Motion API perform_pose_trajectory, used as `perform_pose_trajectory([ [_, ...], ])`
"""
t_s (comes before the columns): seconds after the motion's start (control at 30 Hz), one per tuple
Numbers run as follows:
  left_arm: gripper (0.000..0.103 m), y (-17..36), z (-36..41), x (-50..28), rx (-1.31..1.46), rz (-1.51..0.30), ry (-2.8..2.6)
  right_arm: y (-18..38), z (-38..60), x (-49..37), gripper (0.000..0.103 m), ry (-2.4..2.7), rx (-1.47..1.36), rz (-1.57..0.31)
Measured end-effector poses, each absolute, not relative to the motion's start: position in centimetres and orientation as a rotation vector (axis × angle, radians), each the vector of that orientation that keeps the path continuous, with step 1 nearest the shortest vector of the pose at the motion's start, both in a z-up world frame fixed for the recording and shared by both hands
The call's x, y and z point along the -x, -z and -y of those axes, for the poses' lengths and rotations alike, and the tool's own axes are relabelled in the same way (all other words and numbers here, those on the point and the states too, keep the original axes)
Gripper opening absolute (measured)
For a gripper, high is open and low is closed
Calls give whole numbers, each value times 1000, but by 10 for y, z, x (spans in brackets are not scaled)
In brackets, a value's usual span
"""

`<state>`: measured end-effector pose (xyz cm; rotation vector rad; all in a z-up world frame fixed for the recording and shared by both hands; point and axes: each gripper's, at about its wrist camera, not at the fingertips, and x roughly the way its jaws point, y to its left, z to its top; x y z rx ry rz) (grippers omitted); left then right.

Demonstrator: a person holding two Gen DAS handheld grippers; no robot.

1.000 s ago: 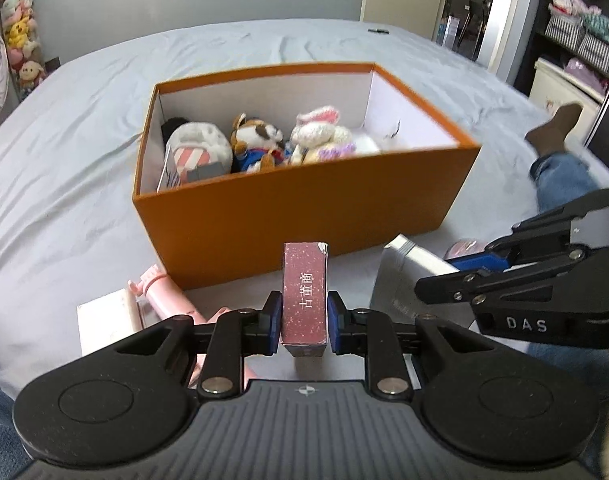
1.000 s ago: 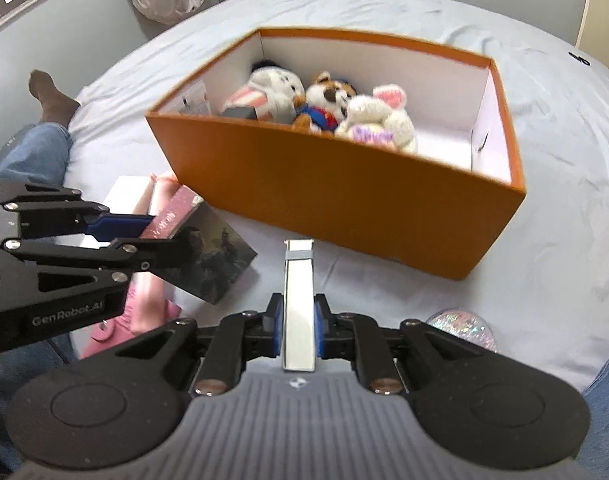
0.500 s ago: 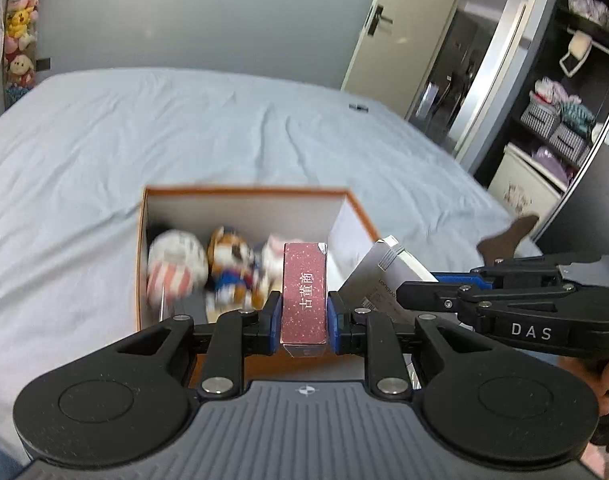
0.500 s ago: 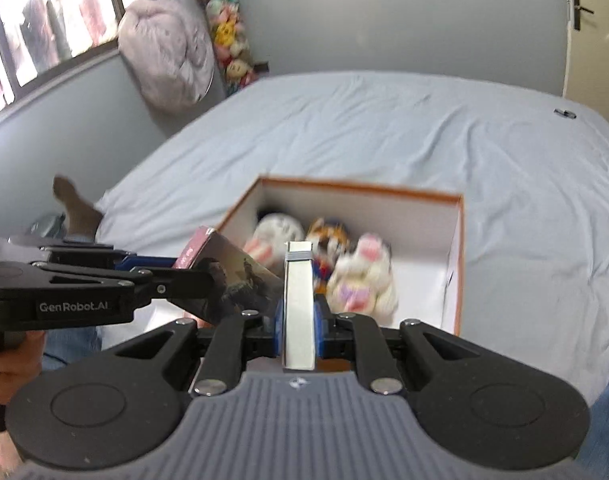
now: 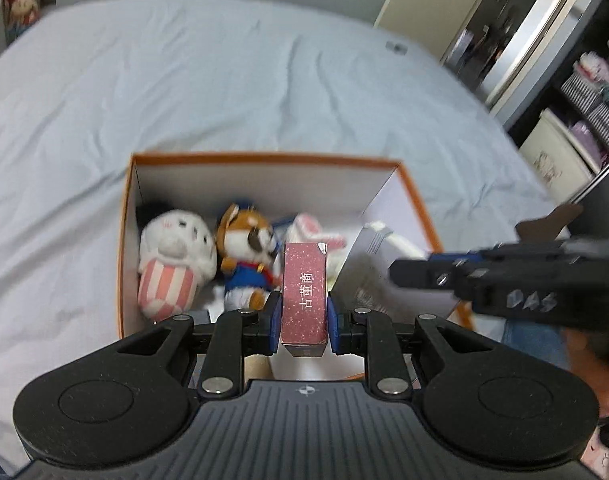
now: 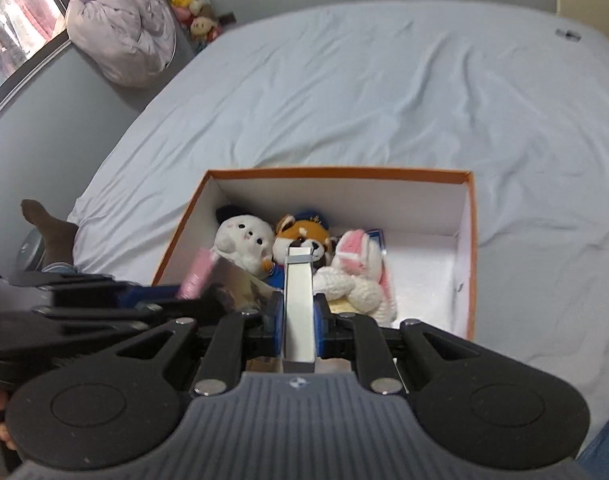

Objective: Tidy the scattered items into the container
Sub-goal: 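Carry the grey notebook and maroon box over the orange box with both tools, then lower the notebook and maroon box into the box and open both tools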

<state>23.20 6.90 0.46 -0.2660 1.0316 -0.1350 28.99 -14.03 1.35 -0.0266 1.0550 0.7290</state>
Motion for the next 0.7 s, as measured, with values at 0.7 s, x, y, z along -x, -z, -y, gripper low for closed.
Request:
perform_pose_trajectory([
  [0.7, 26, 32, -50, -263, 202, -1227, 57, 39, 103, -322, 16, -730, 81, -1155],
])
